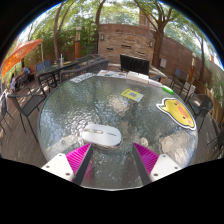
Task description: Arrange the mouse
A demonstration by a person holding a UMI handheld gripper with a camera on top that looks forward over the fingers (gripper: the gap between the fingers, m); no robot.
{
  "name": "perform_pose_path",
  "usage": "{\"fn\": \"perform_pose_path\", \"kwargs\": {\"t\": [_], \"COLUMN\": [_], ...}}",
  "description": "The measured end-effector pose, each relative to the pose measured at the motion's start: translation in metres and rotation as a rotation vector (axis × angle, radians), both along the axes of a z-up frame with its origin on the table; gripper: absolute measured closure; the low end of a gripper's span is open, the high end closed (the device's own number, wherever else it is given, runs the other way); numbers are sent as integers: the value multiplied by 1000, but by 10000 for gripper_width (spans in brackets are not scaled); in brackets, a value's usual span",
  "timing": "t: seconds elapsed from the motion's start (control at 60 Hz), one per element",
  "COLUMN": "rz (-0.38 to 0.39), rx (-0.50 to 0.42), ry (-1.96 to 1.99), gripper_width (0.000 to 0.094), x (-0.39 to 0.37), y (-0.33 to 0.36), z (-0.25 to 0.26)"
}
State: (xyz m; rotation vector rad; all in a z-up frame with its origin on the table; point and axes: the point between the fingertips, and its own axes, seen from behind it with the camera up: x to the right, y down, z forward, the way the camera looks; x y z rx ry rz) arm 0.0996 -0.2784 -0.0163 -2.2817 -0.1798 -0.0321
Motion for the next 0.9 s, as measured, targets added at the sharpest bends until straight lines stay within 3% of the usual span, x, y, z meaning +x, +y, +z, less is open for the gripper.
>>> {"fn": "perform_pose_path", "kwargs": {"t": [0.5, 0.583, 0.65, 0.9], "rz": [-53, -44, -23, 8], "rx": [18, 7, -5, -37], "ry": [-20, 8, 45, 50], "gripper_width": [117, 213, 390, 528], "x": [-1, -7, -16, -23], "y": [83, 90, 89, 88], "z": [4, 2, -1, 1]}}
